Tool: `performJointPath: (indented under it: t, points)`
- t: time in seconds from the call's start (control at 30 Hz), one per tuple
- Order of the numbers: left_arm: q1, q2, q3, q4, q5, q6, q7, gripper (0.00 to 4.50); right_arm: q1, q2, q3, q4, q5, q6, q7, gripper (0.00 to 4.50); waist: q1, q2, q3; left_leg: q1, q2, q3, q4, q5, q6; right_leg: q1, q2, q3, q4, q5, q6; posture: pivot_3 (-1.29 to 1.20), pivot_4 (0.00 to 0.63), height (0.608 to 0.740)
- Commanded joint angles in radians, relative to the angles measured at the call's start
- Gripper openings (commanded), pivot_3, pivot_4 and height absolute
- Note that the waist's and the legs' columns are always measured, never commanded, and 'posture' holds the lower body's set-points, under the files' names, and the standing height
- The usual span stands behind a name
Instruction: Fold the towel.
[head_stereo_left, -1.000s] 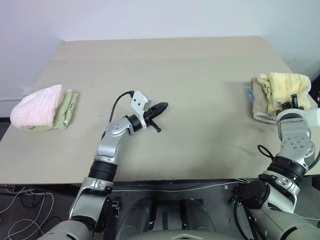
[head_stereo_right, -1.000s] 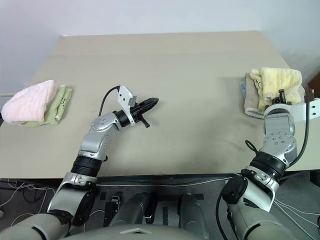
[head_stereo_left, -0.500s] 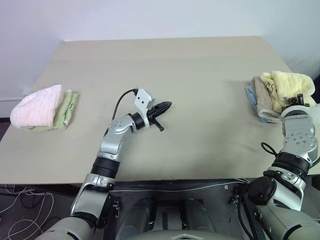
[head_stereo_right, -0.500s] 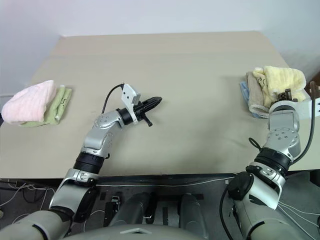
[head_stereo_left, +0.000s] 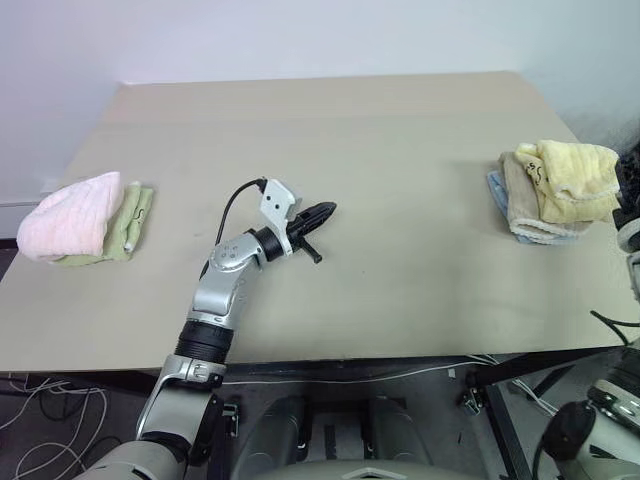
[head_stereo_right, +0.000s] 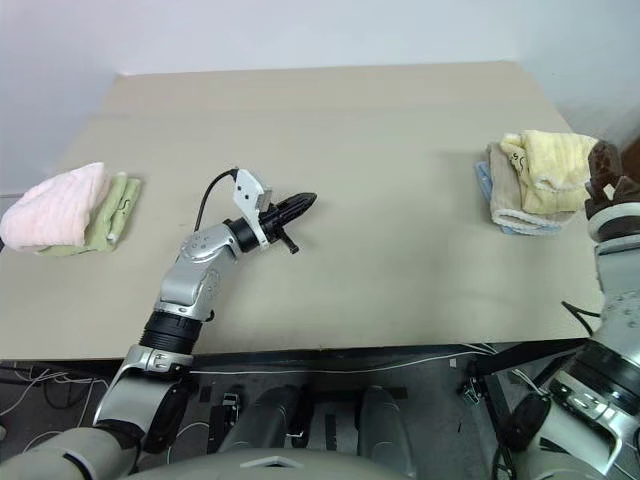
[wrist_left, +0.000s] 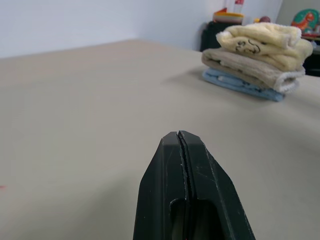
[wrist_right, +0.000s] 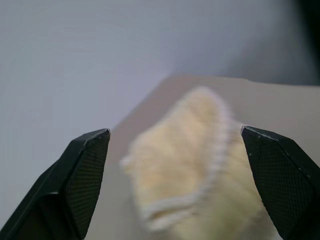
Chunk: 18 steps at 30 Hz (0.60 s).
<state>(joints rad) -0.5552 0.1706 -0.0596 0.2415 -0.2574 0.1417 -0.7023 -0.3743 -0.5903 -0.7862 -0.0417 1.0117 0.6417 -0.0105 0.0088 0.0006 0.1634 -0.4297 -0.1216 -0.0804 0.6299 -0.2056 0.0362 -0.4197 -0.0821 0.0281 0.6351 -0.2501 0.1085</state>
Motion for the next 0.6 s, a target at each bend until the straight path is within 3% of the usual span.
performJointPath:
  t: [0.03,0.13,0.33,0.43,0.6]
  points:
    - [-0.001,-0.017,0.046,-0.088,-0.115,0.016,-0.051,0.00,0.058,-0.097,0.092,-0.139,0.024,0.067,0.188,4.45,0.002,0.000,0.000,0.001,0.000,0.000,0.000,0.000,0.000,0.001,0.000,0.000,-0.001,0.000,0.000,0.00,0.150,0.740]
    - [0.015,-0.005,0.042,-0.175,-0.202,0.109,-0.112,0.00,0.113,-0.161,0.242,-0.245,-0.041,0.058,0.359,4.45,-0.001,0.000,0.000,0.001,0.000,0.000,0.000,0.000,0.000,0.002,0.000,-0.001,-0.002,0.000,0.000,0.00,0.150,0.740]
    - [0.111,0.126,0.009,-0.335,-0.288,0.233,-0.268,0.00,0.150,-0.161,0.526,-0.331,-0.220,-0.046,0.574,4.45,-0.004,0.000,0.000,0.004,0.001,-0.001,-0.001,-0.001,0.000,0.005,0.000,-0.001,-0.003,0.000,0.000,0.00,0.150,0.740]
    - [0.154,0.154,0.013,-0.408,-0.304,0.266,-0.252,0.55,0.145,-0.131,0.627,-0.278,-0.320,-0.100,0.615,4.50,0.004,-0.001,0.001,0.004,0.001,-0.001,-0.001,-0.001,0.000,0.005,0.000,-0.002,-0.004,-0.001,-0.001,0.00,0.150,0.740]
    - [0.204,0.165,0.044,-0.502,-0.349,0.305,-0.200,2.22,0.085,-0.058,0.678,-0.212,-0.350,-0.142,0.684,4.50,0.004,-0.002,0.001,0.004,0.000,-0.002,0.000,-0.002,-0.002,0.007,-0.001,-0.002,-0.006,-0.002,-0.003,0.00,0.150,0.740]
